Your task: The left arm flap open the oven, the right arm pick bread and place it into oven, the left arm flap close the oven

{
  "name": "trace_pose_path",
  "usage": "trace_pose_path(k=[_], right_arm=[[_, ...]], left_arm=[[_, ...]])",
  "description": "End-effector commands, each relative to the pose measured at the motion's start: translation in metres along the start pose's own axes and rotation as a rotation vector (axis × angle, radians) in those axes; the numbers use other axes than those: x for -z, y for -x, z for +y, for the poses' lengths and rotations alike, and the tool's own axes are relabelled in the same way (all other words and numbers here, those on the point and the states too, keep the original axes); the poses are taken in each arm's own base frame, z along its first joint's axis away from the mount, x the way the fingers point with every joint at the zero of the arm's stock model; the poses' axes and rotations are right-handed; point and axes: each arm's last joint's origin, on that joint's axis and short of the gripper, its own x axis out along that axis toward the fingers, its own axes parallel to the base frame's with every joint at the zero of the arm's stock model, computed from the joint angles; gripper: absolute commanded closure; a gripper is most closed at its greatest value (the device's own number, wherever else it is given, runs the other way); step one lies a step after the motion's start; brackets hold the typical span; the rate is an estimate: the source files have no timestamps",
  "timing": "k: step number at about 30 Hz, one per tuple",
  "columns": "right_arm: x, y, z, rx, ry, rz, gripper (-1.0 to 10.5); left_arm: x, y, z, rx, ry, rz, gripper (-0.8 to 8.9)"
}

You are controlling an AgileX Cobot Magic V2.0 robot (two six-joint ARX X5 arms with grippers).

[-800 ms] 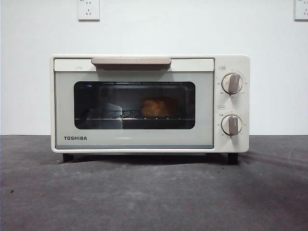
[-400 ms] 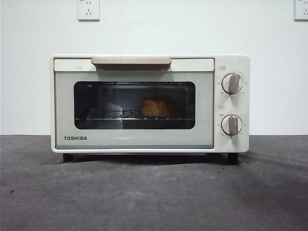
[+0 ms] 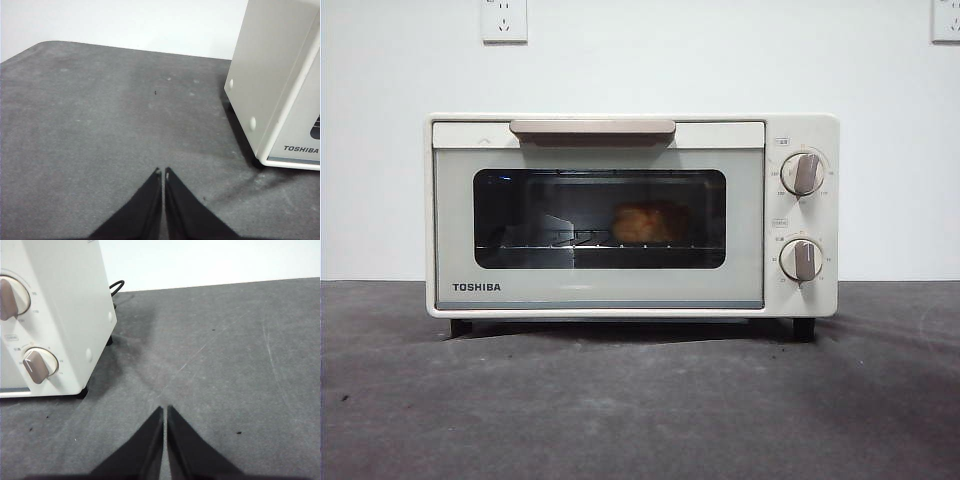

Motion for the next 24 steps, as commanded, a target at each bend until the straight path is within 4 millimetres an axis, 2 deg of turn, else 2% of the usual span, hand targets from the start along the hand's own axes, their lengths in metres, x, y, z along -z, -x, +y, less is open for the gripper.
trace_pose_path(k=[1,24], right_arm=[[0.0015,-0.0007,-0.0004,0.002,0.011,-0.003,9.4],[0.0015,-0.0007,-0.0004,0.002,0.010,-0.003,9.4]], left_arm=[[0.0071,-0.0020,0.0009,-0.007,-0.004,0.024,7.93],[0.0071,-0.0020,0.0009,-0.007,-0.004,0.024,7.93]])
